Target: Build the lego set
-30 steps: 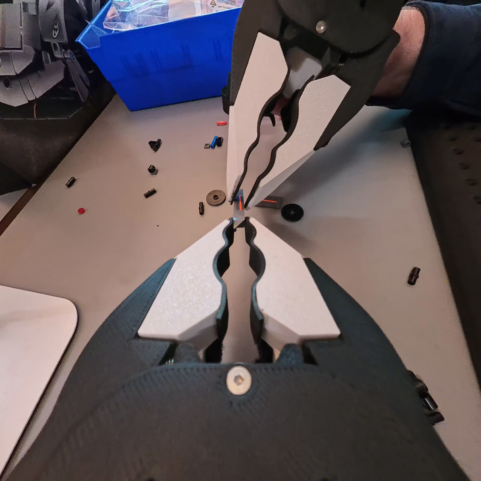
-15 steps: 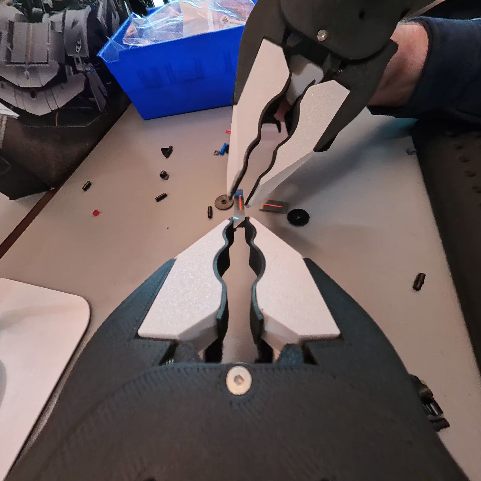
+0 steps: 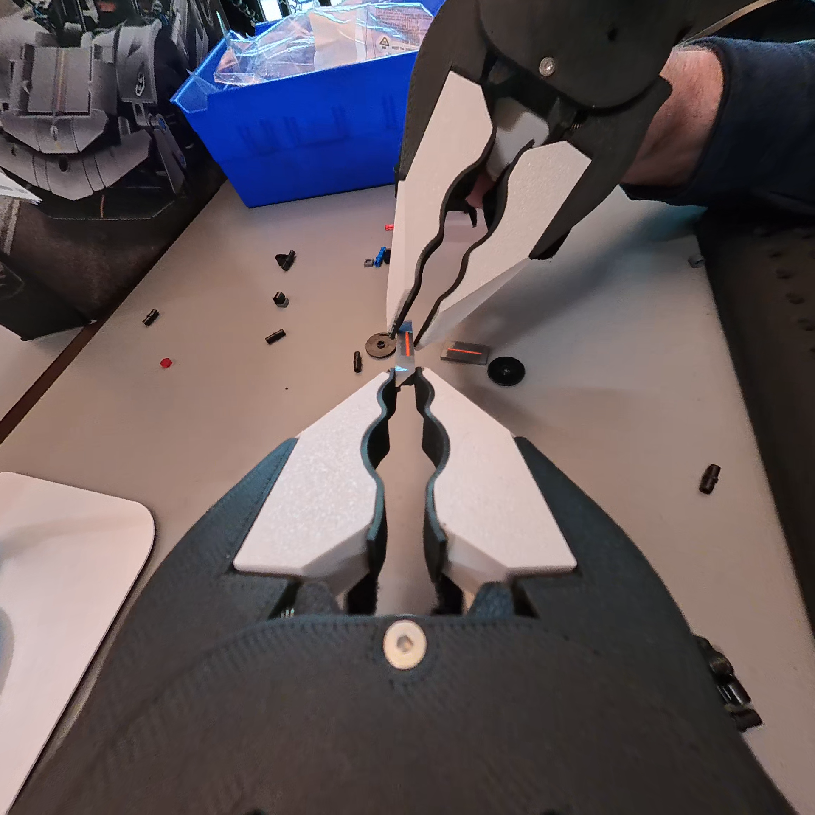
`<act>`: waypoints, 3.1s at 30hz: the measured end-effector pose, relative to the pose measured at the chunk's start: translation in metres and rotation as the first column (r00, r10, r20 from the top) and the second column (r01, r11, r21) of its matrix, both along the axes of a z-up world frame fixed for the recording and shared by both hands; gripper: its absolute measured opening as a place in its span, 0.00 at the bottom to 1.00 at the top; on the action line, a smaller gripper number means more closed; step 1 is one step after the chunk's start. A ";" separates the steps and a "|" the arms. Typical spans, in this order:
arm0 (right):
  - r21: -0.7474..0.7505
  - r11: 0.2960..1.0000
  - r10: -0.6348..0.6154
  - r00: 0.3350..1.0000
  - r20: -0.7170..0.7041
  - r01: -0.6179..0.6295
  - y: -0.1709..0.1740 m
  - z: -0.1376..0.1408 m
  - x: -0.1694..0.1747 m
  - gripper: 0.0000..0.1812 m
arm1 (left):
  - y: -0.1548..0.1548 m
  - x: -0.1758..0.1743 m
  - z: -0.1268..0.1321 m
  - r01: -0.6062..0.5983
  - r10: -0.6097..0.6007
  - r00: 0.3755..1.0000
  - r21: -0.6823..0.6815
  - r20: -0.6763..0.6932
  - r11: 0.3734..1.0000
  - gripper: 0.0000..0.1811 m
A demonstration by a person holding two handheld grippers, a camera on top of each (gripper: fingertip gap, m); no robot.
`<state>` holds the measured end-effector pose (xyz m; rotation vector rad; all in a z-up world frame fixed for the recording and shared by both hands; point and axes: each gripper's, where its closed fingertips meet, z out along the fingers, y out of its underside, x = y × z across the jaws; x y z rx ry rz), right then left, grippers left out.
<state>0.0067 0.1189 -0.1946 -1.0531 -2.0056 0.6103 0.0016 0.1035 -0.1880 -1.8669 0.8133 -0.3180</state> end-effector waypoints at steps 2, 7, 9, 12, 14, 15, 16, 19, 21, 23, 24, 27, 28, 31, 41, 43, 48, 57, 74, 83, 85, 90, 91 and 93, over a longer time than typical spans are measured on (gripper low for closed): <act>-0.001 1.000 0.000 1.000 -0.002 0.000 0.000 0.000 0.000 0.04 | 0.000 0.000 0.000 0.001 -0.001 1.000 -0.001 0.002 1.000 0.03; -0.003 1.000 -0.002 1.000 -0.021 0.002 0.000 0.004 -0.001 0.04 | 0.000 -0.001 0.002 0.001 -0.001 1.000 0.003 0.007 1.000 0.03; -0.004 1.000 -0.004 1.000 -0.028 0.004 0.000 0.005 -0.001 0.04 | 0.000 -0.001 0.004 -0.001 0.001 1.000 0.011 0.004 1.000 0.03; 0.002 1.000 0.005 1.000 -0.028 -0.005 -0.002 0.005 0.000 0.04 | -0.001 0.000 0.006 0.008 -0.008 1.000 0.010 0.004 1.000 0.03; -0.010 1.000 0.007 0.999 -0.040 -0.008 -0.003 0.008 -0.001 0.04 | -0.002 -0.001 0.010 -0.005 0.005 1.000 0.021 -0.008 1.000 0.04; -0.012 1.000 0.005 0.999 -0.045 -0.005 -0.002 0.008 -0.001 0.04 | -0.002 -0.002 0.014 -0.012 0.012 1.000 0.029 -0.002 1.000 0.04; -0.012 1.000 -0.001 0.999 -0.046 0.000 0.000 0.009 -0.001 0.04 | -0.002 -0.004 0.018 -0.023 0.023 1.000 0.035 -0.001 0.999 0.06; -0.015 1.000 -0.014 0.998 -0.055 0.014 0.004 0.010 0.000 0.04 | -0.005 -0.016 0.025 -0.084 0.087 0.995 0.053 -0.044 0.995 0.11; -0.010 1.000 -0.010 0.998 -0.069 0.009 0.003 0.013 0.000 0.04 | -0.013 -0.029 0.033 -0.134 0.140 0.987 0.075 -0.077 0.988 0.13; -0.006 1.000 -0.006 0.997 -0.076 0.006 0.002 0.015 0.000 0.04 | -0.029 -0.047 0.051 -0.205 0.214 0.974 0.106 -0.073 0.973 0.16; -0.005 1.000 -0.005 0.997 -0.074 0.005 0.002 0.014 0.000 0.04 | -0.040 -0.059 0.062 -0.253 0.263 0.962 0.131 -0.067 0.959 0.17; 0.004 1.000 -0.007 0.998 -0.061 0.008 0.002 0.010 -0.001 0.04 | -0.088 -0.105 0.093 -0.417 0.439 0.896 0.205 -0.072 0.885 0.22; 0.004 1.000 -0.007 0.998 -0.058 0.008 0.002 0.009 -0.001 0.04 | -0.108 -0.124 0.099 -0.477 0.506 0.858 0.227 -0.093 0.849 0.24; -0.004 1.000 -0.012 0.999 -0.051 0.011 0.002 0.008 -0.001 0.04 | -0.178 -0.188 0.099 -0.661 0.715 0.657 0.273 -0.239 0.699 0.29; -0.022 1.000 0.001 0.999 -0.044 -0.002 -0.003 0.006 -0.002 0.04 | -0.321 -0.300 0.023 -0.969 0.967 0.247 -0.043 -0.064 0.245 0.66; -0.022 1.000 0.001 0.999 -0.047 -0.002 -0.003 0.007 -0.002 0.04 | -0.334 -0.305 0.006 -0.972 0.968 0.223 -0.106 -0.112 0.212 0.71; -0.021 1.000 0.000 0.999 -0.036 0.000 -0.002 0.004 -0.003 0.04 | -0.350 -0.317 -0.027 -0.950 0.968 0.217 -0.254 -0.129 0.179 0.73; -0.029 1.000 -0.006 1.000 -0.016 0.005 0.001 -0.002 -0.002 0.04 | -0.330 -0.311 -0.069 -0.893 0.924 0.355 -0.345 -0.146 0.288 0.62; -0.032 0.999 -0.005 1.000 -0.013 0.005 0.001 -0.001 -0.002 0.04 | -0.279 -0.262 -0.071 -0.823 0.844 0.519 -0.347 -0.135 0.450 0.48; -0.061 0.998 -0.002 1.000 -0.019 0.000 0.000 -0.001 -0.002 0.04 | -0.256 -0.234 -0.069 -0.782 0.800 0.581 -0.374 -0.150 0.498 0.39; -0.060 0.998 -0.004 1.000 -0.017 0.003 0.001 -0.002 -0.002 0.04 | -0.251 -0.229 -0.071 -0.779 0.782 0.595 -0.373 -0.186 0.504 0.36; -0.052 0.999 -0.005 1.000 -0.022 0.004 0.001 0.000 -0.002 0.04 | -0.242 -0.211 -0.071 -0.747 0.740 0.638 -0.402 -0.213 0.529 0.33; -0.055 0.998 -0.003 1.000 -0.028 0.001 0.000 0.001 -0.002 0.04 | -0.239 -0.206 -0.070 -0.736 0.728 0.652 -0.408 -0.212 0.540 0.34; -0.065 0.998 -0.002 1.000 -0.031 0.000 0.000 0.002 -0.002 0.04 | -0.233 -0.196 -0.071 -0.717 0.707 0.675 -0.411 -0.209 0.563 0.35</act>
